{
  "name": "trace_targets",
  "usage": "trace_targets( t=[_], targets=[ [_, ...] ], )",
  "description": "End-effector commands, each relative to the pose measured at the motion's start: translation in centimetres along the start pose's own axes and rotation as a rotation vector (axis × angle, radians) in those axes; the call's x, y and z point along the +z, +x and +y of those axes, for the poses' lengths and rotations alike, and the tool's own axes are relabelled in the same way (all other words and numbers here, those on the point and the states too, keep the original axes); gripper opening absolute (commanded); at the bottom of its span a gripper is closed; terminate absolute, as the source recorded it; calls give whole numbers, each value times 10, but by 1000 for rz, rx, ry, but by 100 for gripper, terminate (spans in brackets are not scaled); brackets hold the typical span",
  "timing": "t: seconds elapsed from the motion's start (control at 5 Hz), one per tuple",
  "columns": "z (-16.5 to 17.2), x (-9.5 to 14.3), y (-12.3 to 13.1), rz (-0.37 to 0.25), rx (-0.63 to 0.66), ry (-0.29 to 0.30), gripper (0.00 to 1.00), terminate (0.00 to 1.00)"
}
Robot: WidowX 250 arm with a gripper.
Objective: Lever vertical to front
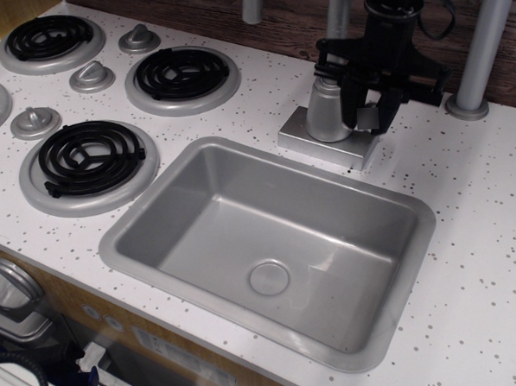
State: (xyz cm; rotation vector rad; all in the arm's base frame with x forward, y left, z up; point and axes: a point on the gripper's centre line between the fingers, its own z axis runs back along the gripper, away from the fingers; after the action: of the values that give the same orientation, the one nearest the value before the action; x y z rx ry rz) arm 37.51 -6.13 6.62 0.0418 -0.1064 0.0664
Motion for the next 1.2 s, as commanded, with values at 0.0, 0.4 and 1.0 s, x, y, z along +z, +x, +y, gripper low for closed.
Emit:
trace_targets(
  t=[0.0,0.4,1.0],
  targets=[
    [-5,-6,-4,4,10,-9,0,0],
    [-5,-12,-6,-16,16,-10,0,0],
    [-4,2,-5,-25,15,22,100,0]
  ],
)
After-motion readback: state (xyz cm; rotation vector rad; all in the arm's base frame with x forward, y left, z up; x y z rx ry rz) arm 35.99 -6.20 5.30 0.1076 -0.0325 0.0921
